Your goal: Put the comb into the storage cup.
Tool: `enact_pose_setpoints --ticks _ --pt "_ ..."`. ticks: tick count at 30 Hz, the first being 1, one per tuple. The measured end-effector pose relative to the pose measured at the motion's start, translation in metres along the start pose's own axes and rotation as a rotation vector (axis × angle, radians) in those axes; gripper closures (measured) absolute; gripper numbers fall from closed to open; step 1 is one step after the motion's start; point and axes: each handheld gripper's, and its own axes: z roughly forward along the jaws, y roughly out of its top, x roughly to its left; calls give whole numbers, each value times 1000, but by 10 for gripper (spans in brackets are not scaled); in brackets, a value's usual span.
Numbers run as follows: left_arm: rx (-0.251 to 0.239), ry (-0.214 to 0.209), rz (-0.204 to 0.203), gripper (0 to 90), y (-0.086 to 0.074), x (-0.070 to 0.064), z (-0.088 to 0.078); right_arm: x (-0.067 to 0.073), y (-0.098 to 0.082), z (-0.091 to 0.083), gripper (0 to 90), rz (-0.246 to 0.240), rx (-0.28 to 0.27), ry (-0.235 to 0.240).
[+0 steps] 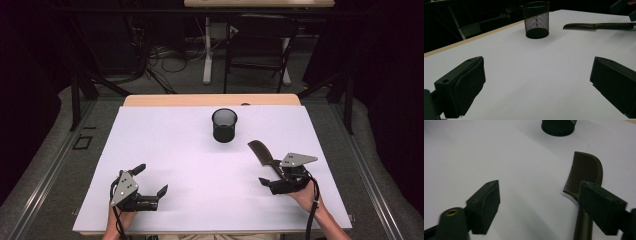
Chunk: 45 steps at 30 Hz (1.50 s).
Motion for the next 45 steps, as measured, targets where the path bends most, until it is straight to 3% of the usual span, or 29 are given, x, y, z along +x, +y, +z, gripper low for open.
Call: enact_pose_setpoints --ticks 3,4,6,8,9,10,14,24,31,45 --pt "3 -4 -1 0 0 0 1 -1 -3 -1 422 8 26 -8" --pt "4 -6 -1 0 0 0 1 -1 -3 -1 422 8 26 -8" --pt "9 -7 3 0 0 0 1 -2 -4 -2 507 7 45 -14" --pt "9 -7 4 0 0 0 1 -3 -5 -2 633 4 57 -16" --pt "9 -4 4 0 0 0 1 -4 -6 -2 742 3 64 -25" --pt "7 -4 4 0 0 0 1 -4 -6 -2 742 3 64 -25" --pt "4 3 -3 0 0 0 -1 -3 -8 -4 900 -13 89 -48" --pt "8 2 0 0 0 1 0 -2 -11 -10 900 -44 132 -54" --pt "14 -1 3 0 0 1 1 4 -12 -14 900 -70 192 -66" --pt "18 0 4 0 0 1 1 -6 -19 -14 900 -37 254 -74"
